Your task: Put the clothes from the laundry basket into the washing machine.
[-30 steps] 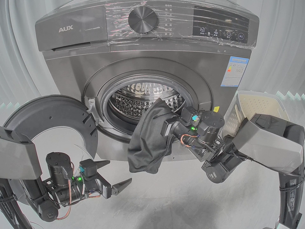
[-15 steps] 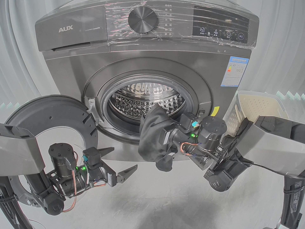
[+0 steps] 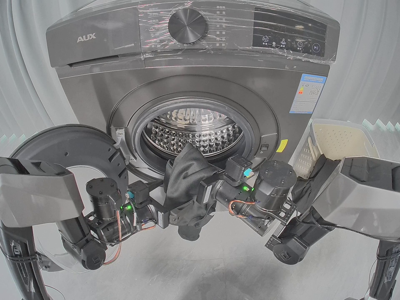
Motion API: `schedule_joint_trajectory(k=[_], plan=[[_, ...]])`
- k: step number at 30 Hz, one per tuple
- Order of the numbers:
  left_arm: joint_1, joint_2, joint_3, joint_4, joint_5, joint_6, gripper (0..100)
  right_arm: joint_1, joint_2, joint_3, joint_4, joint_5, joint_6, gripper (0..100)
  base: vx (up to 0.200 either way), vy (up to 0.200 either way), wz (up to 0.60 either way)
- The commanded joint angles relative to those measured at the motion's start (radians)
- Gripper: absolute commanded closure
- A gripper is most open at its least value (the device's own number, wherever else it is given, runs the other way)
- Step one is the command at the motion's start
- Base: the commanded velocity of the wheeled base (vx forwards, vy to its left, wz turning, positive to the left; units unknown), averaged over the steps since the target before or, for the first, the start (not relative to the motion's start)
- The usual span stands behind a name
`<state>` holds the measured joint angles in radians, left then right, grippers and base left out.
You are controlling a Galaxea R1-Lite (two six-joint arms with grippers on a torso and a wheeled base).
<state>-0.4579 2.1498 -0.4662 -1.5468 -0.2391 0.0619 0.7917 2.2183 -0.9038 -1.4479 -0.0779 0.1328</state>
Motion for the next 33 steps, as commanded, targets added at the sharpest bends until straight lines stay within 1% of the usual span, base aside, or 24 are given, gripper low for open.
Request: schedule_joint_trajectory(k=[1, 12, 19, 22, 23, 26, 28, 30, 31, 33], plan=[[0.001, 0.074, -0.077, -0.001, 0.0, -0.001, 0, 0.021, -0.006, 0.016, -0.003, 0.001, 0.002, 100, 0.0, 0.0, 0.0], [-0.021, 0.131, -0.173, -0.001, -0.003, 0.001, 0, 0.054, -0.003, 0.02, -0.012, 0.001, 0.008, 100, 0.0, 0.0, 0.0], [-0.01, 0.18, -0.247, -0.001, 0.004, -0.001, 0, 0.064, -0.008, 0.042, -0.02, 0.0, 0.01, 100, 0.0, 0.0, 0.0], [-0.008, 0.191, -0.278, -0.001, 0.021, -0.004, 0, 0.063, -0.017, 0.057, -0.026, 0.0, 0.01, 100, 0.0, 0.0, 0.0], [-0.008, 0.193, -0.285, -0.001, 0.041, -0.008, 100, 0.061, -0.019, 0.062, -0.026, 0.0, 0.01, 100, 0.0, 0.0, 0.0], [-0.008, 0.191, -0.293, -0.001, 0.052, -0.011, 100, 0.055, -0.02, 0.063, -0.025, -0.002, 0.011, 100, 0.0, 0.0, 0.0], [-0.007, 0.188, -0.307, -0.001, 0.058, -0.019, 100, 0.04, -0.023, 0.075, -0.017, -0.011, 0.011, 100, 0.0, 0.0, 0.0], [-0.004, 0.179, -0.296, -0.001, 0.08, -0.031, 100, 0.014, -0.028, 0.094, -0.008, -0.03, 0.019, 100, 0.0, 0.0, 0.0], [-0.002, 0.174, -0.29, -0.003, 0.084, -0.037, 100, 0.001, -0.029, 0.105, -0.008, -0.034, 0.021, 100, 0.0, 0.0, 0.0], [0.008, 0.154, -0.269, -0.003, 0.084, -0.04, 100, -0.022, -0.029, 0.12, -0.005, -0.036, 0.022, 100, 0.0, 0.0, 0.0]])
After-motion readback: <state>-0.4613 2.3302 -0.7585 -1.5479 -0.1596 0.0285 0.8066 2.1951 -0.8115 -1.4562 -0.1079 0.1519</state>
